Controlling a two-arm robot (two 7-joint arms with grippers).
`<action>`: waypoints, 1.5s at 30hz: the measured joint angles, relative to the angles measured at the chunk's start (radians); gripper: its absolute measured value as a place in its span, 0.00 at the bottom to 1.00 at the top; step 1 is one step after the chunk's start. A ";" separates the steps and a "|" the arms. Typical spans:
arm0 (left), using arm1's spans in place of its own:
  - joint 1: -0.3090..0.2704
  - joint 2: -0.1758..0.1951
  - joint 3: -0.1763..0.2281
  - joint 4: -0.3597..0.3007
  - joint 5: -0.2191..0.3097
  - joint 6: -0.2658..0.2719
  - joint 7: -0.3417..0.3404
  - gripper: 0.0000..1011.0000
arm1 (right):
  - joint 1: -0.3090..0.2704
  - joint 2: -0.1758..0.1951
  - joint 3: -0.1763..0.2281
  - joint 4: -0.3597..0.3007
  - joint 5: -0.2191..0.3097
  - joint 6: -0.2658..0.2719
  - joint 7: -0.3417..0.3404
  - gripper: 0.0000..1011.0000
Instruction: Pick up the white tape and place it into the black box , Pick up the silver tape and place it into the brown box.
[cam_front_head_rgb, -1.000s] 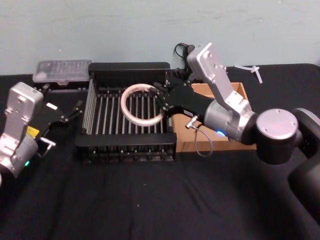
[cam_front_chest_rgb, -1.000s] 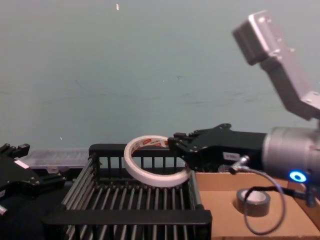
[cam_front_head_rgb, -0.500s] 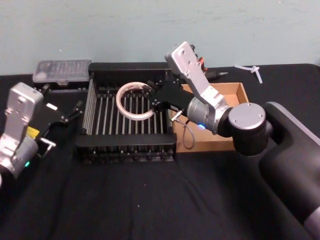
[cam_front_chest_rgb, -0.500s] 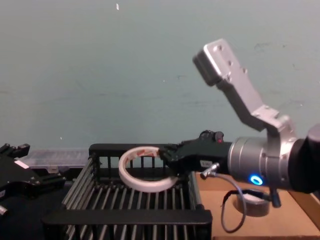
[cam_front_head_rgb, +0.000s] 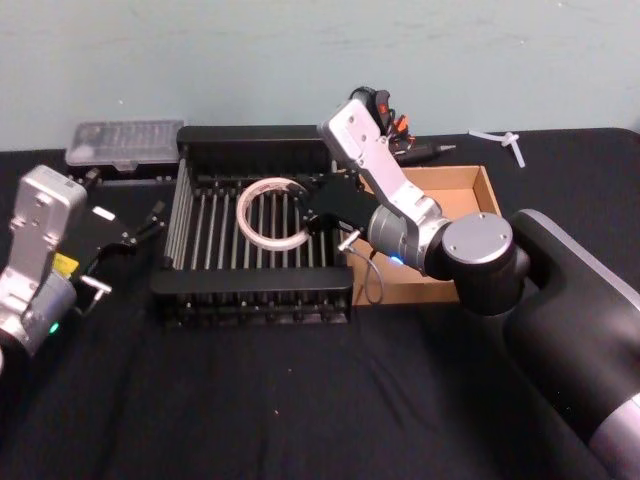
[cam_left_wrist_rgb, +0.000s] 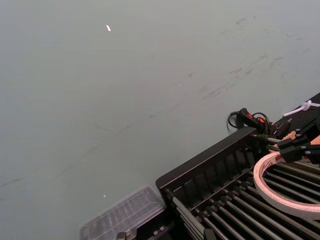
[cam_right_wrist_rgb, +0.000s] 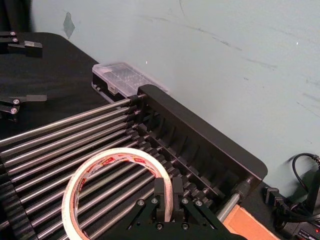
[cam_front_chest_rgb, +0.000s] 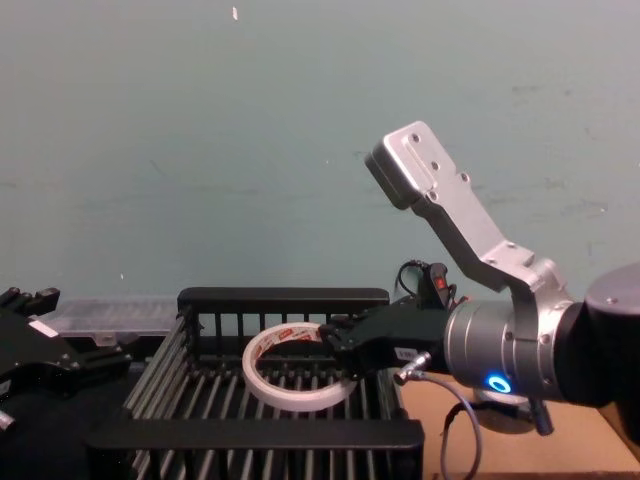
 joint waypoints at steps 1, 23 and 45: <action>0.000 0.000 0.000 0.000 0.000 0.000 0.000 0.99 | 0.000 0.000 0.000 -0.001 0.000 0.000 0.000 0.09; 0.000 0.000 0.000 0.000 0.000 0.000 0.000 0.99 | -0.002 0.003 0.000 -0.008 0.007 0.000 0.003 0.56; 0.000 0.000 0.000 0.000 0.000 0.000 0.000 0.99 | -0.002 0.004 0.000 -0.010 0.009 0.000 0.005 0.99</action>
